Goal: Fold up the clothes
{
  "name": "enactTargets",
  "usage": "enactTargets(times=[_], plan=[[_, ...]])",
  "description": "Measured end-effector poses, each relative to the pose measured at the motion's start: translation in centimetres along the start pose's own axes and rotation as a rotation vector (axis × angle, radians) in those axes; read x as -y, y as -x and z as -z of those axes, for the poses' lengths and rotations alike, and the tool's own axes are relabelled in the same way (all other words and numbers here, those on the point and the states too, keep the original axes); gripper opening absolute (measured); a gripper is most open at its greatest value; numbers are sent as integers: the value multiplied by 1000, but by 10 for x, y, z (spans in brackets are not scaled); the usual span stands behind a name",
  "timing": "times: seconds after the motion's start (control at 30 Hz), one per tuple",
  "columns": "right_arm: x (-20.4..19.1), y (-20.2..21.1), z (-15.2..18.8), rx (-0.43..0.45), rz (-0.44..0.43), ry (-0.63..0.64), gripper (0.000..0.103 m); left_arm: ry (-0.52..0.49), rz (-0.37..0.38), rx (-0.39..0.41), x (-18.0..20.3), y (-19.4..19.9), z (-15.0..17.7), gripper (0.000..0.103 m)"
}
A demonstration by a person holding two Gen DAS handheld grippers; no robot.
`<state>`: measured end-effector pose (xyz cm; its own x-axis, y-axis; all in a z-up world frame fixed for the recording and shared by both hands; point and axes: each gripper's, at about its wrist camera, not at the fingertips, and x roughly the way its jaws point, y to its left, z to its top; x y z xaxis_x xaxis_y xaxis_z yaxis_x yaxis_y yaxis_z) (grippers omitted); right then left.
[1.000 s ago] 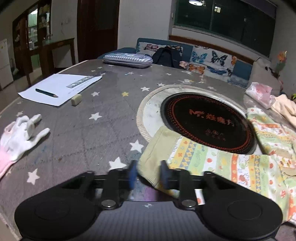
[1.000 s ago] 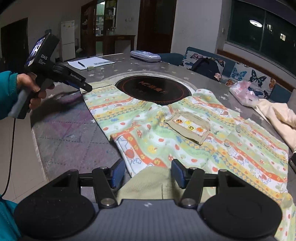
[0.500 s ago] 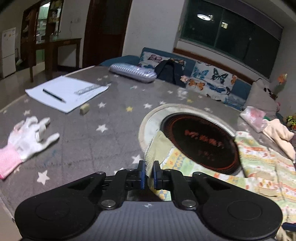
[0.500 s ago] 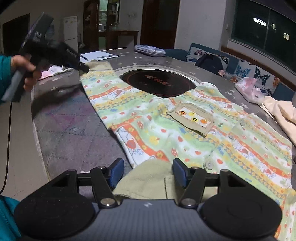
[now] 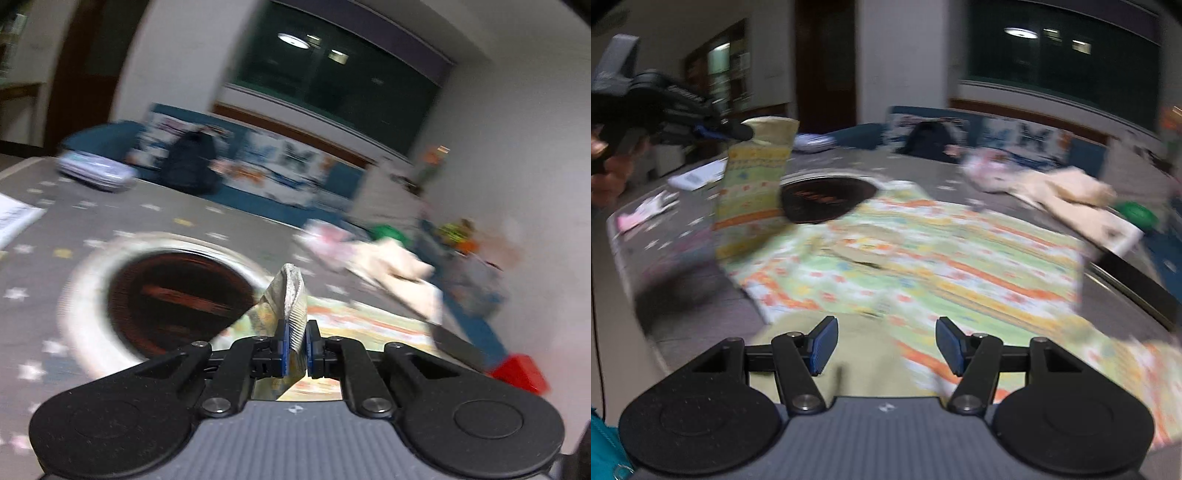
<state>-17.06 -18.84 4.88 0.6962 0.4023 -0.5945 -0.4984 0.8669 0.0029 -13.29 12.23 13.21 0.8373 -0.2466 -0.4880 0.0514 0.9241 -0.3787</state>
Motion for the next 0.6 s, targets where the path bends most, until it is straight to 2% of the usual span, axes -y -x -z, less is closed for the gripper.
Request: enactTargets(times=[0.2,0.43,0.57,0.6], plan=[[53,27,22,28,180,-146,60,-87,120,-115,64,-53,22,10],[125,46,55,49,394,-362,60,-150,166,-251,100,-100,64,10],[173,54,75,67,493,-549,60,-198,176,-316,109,-117,85,11],[185,56,80,70,509,-600,60,-209,177,-329,110,-119,89,15]])
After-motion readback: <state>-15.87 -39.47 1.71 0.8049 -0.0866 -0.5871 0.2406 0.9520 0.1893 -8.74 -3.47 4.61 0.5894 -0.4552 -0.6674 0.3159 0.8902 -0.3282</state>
